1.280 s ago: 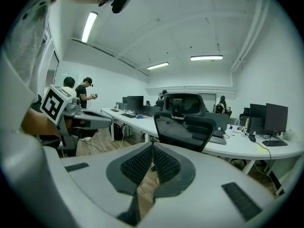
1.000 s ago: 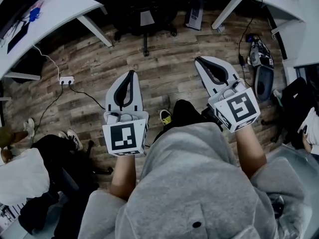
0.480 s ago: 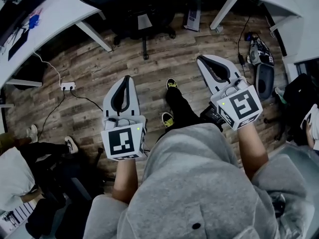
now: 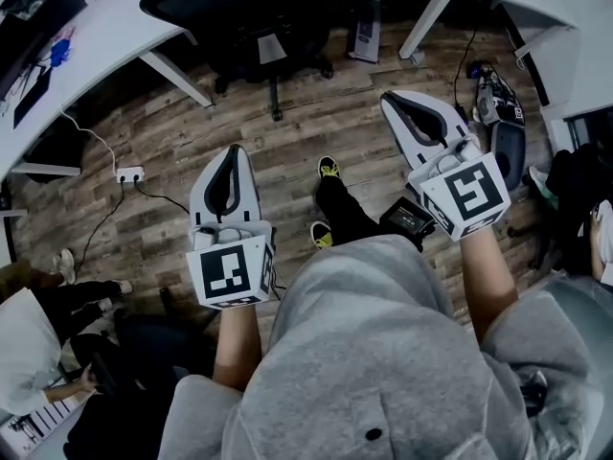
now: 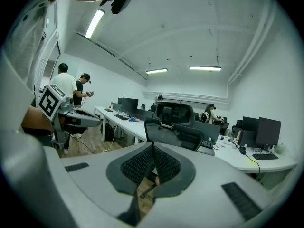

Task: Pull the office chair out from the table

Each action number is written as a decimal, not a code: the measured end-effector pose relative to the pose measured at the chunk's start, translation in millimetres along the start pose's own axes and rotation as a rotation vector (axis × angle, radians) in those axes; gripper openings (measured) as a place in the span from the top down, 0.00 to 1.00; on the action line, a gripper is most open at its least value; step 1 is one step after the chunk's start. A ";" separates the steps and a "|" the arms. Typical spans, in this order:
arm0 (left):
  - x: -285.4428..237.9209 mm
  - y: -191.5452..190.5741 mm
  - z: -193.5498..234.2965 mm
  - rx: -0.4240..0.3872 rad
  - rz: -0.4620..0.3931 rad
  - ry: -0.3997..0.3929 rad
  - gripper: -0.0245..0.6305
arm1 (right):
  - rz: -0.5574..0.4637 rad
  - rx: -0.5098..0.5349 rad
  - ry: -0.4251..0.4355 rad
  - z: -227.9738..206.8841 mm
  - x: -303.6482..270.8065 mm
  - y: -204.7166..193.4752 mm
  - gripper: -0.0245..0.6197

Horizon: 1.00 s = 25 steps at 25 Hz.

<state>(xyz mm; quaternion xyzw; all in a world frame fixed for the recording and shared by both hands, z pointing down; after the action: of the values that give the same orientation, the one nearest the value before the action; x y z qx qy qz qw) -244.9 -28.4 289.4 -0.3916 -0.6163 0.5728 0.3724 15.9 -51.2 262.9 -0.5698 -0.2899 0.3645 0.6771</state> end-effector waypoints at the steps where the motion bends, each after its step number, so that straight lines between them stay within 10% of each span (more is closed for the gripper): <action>1: -2.1 -0.8 1.7 -0.001 0.000 0.001 0.94 | 0.000 0.000 0.001 -0.2 -2.3 -1.4 0.91; 25: -146.1 -0.2 48.7 -0.030 0.030 0.022 0.94 | -0.003 -0.024 0.004 -100.4 -111.5 -22.1 0.91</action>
<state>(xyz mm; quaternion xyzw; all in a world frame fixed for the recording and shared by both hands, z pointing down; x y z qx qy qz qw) -228.4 -181.4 284.8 -0.4126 -0.6149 0.5645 0.3647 37.4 -201.2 268.9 -0.5783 -0.2939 0.3590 0.6711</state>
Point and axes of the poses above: the fingertips, and each gripper's own axes: x backward along the fingers, z to its left, y out of its top, the point moved 7 cm from there along x, backward along the fingers, and after that the axes turned 13 degrees about -z, right-handed, at the moved point
